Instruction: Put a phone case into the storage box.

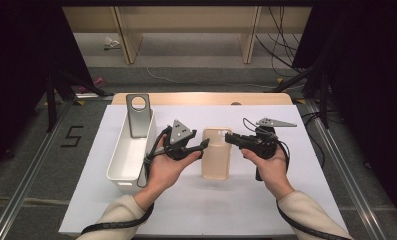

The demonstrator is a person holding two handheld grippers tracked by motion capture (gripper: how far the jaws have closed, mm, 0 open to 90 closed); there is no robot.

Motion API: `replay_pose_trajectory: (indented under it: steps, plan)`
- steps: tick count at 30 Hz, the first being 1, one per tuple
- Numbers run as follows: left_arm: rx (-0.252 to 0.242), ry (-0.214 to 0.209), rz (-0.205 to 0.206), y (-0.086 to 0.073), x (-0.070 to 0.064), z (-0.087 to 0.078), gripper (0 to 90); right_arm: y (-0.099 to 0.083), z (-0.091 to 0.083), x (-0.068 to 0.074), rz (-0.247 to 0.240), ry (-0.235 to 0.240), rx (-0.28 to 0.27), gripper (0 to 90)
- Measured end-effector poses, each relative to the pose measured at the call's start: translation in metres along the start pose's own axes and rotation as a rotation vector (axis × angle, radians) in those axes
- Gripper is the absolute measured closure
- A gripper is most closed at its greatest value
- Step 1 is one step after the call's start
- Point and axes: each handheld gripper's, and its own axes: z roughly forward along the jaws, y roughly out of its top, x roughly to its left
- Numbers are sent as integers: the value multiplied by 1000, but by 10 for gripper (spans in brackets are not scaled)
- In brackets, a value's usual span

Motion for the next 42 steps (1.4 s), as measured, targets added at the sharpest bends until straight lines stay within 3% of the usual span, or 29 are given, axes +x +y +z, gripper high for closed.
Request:
replay_pose_trajectory:
  steps: [9, 31, 42]
  plan:
    - [5, 6, -21, 4, -1, 2, 627, 0, 1, 3, -7, 3, 0, 824]
    - [20, 11, -46, 3, -2, 7, 711, 0, 1, 4, -18, -5, -1, 823]
    - [-15, 16, -84, 4, 0, 4, 825, 0, 1, 5, -21, 0, -3, 824]
